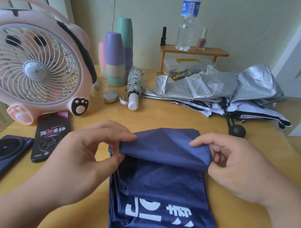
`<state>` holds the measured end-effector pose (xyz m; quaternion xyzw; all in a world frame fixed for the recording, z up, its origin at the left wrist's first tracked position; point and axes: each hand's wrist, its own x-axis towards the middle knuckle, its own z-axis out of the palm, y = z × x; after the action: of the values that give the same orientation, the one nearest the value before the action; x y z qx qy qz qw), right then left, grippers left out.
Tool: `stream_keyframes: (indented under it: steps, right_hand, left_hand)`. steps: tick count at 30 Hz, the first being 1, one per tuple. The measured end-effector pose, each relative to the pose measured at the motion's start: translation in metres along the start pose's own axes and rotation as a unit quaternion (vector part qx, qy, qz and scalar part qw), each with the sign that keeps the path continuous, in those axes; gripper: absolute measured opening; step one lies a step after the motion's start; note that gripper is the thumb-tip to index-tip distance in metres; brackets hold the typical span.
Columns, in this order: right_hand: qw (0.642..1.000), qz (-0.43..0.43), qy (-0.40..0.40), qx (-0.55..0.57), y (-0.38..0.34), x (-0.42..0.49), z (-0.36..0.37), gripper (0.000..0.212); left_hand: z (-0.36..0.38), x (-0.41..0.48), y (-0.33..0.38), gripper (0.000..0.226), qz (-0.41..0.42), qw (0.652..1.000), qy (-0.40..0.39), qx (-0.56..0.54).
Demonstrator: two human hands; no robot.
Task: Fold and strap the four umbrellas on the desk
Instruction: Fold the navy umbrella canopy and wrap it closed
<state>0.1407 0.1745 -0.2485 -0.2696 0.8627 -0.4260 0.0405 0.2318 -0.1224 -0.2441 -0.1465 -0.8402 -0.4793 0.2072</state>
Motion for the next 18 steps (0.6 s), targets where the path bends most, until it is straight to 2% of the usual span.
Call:
stream_keyframes:
  steps: [3, 8, 10, 12, 14, 16, 18]
  right_hand:
    - [1.000, -0.011, 0.027, 0.008, -0.002, -0.001, -0.004, 0.070]
    - [1.000, -0.007, -0.009, -0.001, 0.000, -0.004, -0.011, 0.063]
    - [0.999, -0.015, -0.027, -0.011, -0.005, -0.007, -0.012, 0.056]
    - [0.997, -0.002, -0.052, -0.048, -0.009, -0.008, -0.012, 0.047]
    - [0.992, 0.013, -0.061, -0.112, -0.011, -0.009, -0.007, 0.048]
    - [0.991, 0.000, -0.041, -0.131, -0.012, -0.005, -0.002, 0.029]
    - [0.991, -0.001, -0.030, -0.132, -0.013, -0.004, -0.001, 0.023]
  left_hand:
    - [-0.001, -0.002, 0.005, 0.040, -0.003, 0.999, -0.033, -0.010]
    - [-0.002, -0.007, 0.006, 0.027, 0.025, 0.992, -0.035, 0.121]
    - [0.000, -0.008, 0.007, 0.030, 0.032, 0.988, -0.018, 0.152]
    - [0.003, -0.011, 0.007, 0.029, 0.038, 0.986, -0.008, 0.161]
    - [0.005, -0.015, 0.004, 0.027, 0.040, 0.985, -0.005, 0.168]
    - [0.006, -0.018, 0.001, 0.029, 0.042, 0.982, -0.014, 0.186]
    - [0.006, -0.020, 0.000, 0.026, 0.061, 0.976, -0.035, 0.206]
